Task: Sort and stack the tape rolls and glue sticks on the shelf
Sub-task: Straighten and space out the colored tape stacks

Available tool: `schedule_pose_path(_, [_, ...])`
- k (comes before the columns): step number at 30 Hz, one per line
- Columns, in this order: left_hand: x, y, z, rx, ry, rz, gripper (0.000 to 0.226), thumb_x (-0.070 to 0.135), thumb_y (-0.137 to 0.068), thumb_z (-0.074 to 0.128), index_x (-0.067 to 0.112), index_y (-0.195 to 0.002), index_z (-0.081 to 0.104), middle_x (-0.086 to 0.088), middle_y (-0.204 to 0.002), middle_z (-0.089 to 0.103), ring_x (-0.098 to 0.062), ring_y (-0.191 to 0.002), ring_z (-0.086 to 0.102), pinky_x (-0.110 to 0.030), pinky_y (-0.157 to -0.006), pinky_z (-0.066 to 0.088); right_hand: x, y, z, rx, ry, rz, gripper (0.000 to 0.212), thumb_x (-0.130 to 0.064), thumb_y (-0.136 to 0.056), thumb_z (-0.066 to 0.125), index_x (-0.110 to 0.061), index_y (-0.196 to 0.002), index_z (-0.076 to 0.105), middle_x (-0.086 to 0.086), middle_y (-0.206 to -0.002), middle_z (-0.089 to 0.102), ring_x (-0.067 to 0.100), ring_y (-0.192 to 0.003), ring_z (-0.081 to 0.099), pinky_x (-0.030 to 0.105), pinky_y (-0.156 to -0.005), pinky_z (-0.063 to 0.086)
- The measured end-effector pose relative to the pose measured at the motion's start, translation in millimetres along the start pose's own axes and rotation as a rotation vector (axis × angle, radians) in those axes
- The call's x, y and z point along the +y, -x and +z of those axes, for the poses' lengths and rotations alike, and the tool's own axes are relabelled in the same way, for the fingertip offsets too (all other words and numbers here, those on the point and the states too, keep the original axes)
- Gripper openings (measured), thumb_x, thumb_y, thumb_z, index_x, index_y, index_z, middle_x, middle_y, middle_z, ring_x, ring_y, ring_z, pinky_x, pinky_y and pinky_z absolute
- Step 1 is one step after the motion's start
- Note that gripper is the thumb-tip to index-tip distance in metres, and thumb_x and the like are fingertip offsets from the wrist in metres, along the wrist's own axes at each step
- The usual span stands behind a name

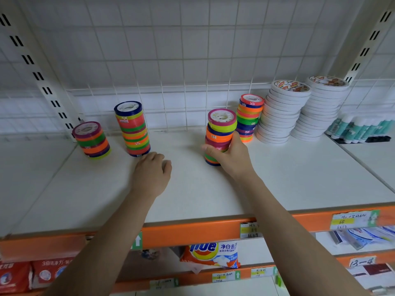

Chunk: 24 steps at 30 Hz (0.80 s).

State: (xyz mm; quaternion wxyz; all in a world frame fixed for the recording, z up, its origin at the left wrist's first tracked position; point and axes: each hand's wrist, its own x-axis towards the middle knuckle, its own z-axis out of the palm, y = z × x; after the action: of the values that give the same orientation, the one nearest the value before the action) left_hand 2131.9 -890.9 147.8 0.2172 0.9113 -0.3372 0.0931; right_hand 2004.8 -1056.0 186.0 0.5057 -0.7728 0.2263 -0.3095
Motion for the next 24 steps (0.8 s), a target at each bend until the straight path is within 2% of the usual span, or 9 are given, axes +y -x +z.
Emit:
schedule_pose_path(4, [-1.6, -0.3, 1.1, -0.003, -0.008, 0.005, 0.029, 0.023, -0.094, 0.045, 0.0, -0.1, 0.061, -0.012, -0.105, 0.063, -0.028, -0.101, 0.054, -0.036, -0.091, 0.039, 1.5, -1.4, 1.5, 0.016, 0.013, -0.012, 0.059, -0.028, -0.078, 0.074, -0.015, -0.128, 0.045, -0.008, -0.116, 0.055, 0.006, -0.099, 0.053, 0.015, -0.083, 0.041])
schedule_pose_path(6, [-0.9, -0.1, 0.4, -0.003, -0.006, 0.005, 0.029, 0.023, -0.095, 0.044, 0.0, -0.101, 0.061, -0.012, -0.105, 0.063, -0.027, -0.1, 0.054, -0.035, -0.09, 0.039, 1.2, -1.4, 1.4, 0.008, 0.026, -0.014, 0.056, -0.027, -0.081, 0.072, -0.014, -0.129, 0.045, -0.007, -0.116, 0.055, 0.007, -0.1, 0.052, 0.018, -0.086, 0.041])
schedule_pose_path(13, [-0.2, 1.0, -1.3, -0.002, -0.002, 0.002, 0.03, 0.022, -0.095, 0.044, -0.001, -0.102, 0.061, -0.013, -0.106, 0.062, -0.028, -0.101, 0.053, -0.036, -0.091, 0.039, -0.2, -0.6, 0.5, -0.022, 0.027, -0.009, 0.055, -0.026, -0.084, 0.068, -0.013, -0.131, 0.042, -0.005, -0.12, 0.054, 0.007, -0.102, 0.051, 0.018, -0.087, 0.04])
schedule_pose_path(17, [0.2, 0.5, -1.3, -0.009, -0.003, -0.001, 0.03, 0.023, -0.095, 0.043, 0.0, -0.104, 0.061, -0.012, -0.107, 0.062, -0.028, -0.102, 0.053, -0.036, -0.091, 0.039, -2.1, -0.7, 1.4, -0.03, 0.019, 0.003, 0.057, -0.026, -0.082, 0.071, -0.015, -0.13, 0.042, -0.012, -0.112, 0.052, 0.004, -0.096, 0.052, 0.01, -0.078, 0.04])
schedule_pose_path(19, [-0.4, -0.3, -0.5, -0.005, -0.006, 0.004, 0.03, 0.023, -0.095, 0.044, 0.0, -0.103, 0.061, -0.013, -0.107, 0.062, -0.028, -0.101, 0.053, -0.036, -0.091, 0.04, -6.0, -0.8, 4.4, 0.013, -0.013, 0.021, 0.06, -0.029, -0.077, 0.075, -0.018, -0.126, 0.043, -0.018, -0.104, 0.052, -0.003, -0.088, 0.054, 0.003, -0.071, 0.04])
schedule_pose_path(21, [-0.7, -0.5, -0.1, -0.005, -0.005, 0.003, 0.029, 0.023, -0.094, 0.045, 0.0, -0.101, 0.061, -0.013, -0.105, 0.063, -0.028, -0.1, 0.054, -0.037, -0.091, 0.04, -9.7, -1.5, 9.4, 0.098, -0.069, 0.048, 0.064, -0.033, -0.071, 0.08, -0.017, -0.122, 0.043, -0.016, -0.102, 0.053, -0.005, -0.087, 0.054, 0.004, -0.068, 0.041])
schedule_pose_path(24, [-1.6, -1.1, 0.7, -0.004, -0.002, 0.0, 0.029, 0.023, -0.094, 0.045, 0.0, -0.1, 0.062, -0.012, -0.104, 0.063, -0.027, -0.099, 0.054, -0.037, -0.09, 0.04, -12.5, -2.6, 18.6, 0.213, -0.084, 0.066, 0.07, -0.035, -0.067, 0.083, -0.012, -0.118, 0.041, -0.005, -0.107, 0.054, 0.006, -0.091, 0.056, 0.007, -0.067, 0.041])
